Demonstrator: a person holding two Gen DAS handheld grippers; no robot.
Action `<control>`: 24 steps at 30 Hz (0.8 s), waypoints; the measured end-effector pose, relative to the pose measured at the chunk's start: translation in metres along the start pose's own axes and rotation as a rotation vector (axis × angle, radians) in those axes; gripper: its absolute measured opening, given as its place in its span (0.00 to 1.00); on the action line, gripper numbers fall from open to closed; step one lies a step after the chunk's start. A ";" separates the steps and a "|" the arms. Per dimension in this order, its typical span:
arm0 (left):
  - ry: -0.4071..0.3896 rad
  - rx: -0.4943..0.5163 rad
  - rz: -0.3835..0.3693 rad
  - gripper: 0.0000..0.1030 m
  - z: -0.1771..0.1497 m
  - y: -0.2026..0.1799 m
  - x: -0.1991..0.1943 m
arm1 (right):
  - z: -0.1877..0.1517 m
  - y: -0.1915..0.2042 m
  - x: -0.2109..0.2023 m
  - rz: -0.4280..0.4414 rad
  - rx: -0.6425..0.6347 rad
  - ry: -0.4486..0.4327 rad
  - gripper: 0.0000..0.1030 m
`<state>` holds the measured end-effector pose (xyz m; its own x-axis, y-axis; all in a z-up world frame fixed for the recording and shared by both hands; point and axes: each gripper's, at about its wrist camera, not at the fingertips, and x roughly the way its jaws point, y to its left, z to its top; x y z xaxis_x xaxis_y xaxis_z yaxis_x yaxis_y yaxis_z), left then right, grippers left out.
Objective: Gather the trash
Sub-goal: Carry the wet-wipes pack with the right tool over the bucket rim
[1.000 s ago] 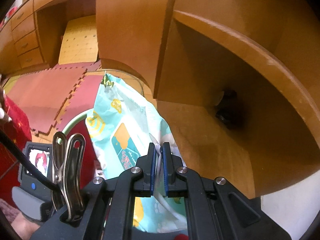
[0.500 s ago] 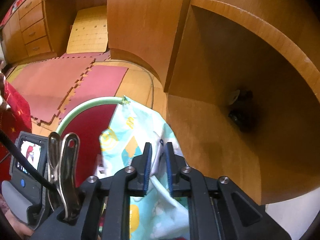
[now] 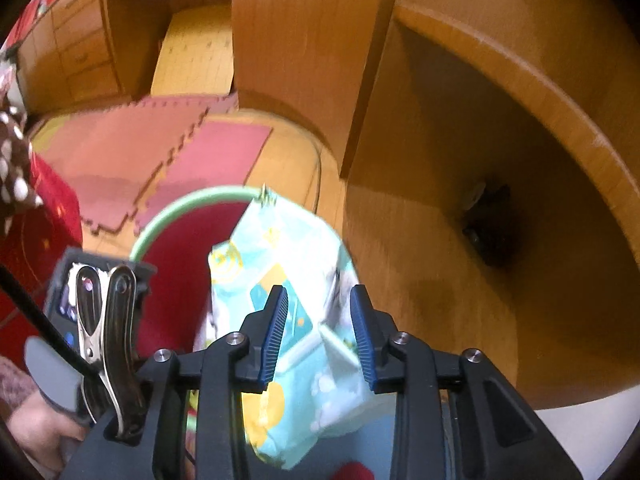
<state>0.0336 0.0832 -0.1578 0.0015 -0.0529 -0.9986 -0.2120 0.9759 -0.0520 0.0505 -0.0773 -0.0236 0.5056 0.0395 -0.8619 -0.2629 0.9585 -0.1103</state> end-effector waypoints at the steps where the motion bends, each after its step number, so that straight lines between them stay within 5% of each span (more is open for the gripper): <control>1: -0.001 0.001 0.000 0.37 0.000 0.000 0.000 | -0.002 0.000 0.004 0.002 0.000 0.010 0.32; 24: -0.002 0.005 -0.005 0.37 -0.005 -0.001 0.000 | -0.012 0.006 0.087 0.085 0.042 0.134 0.37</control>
<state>0.0293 0.0812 -0.1580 0.0046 -0.0576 -0.9983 -0.2068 0.9767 -0.0573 0.0835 -0.0716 -0.1048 0.3682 0.0853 -0.9258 -0.2637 0.9645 -0.0160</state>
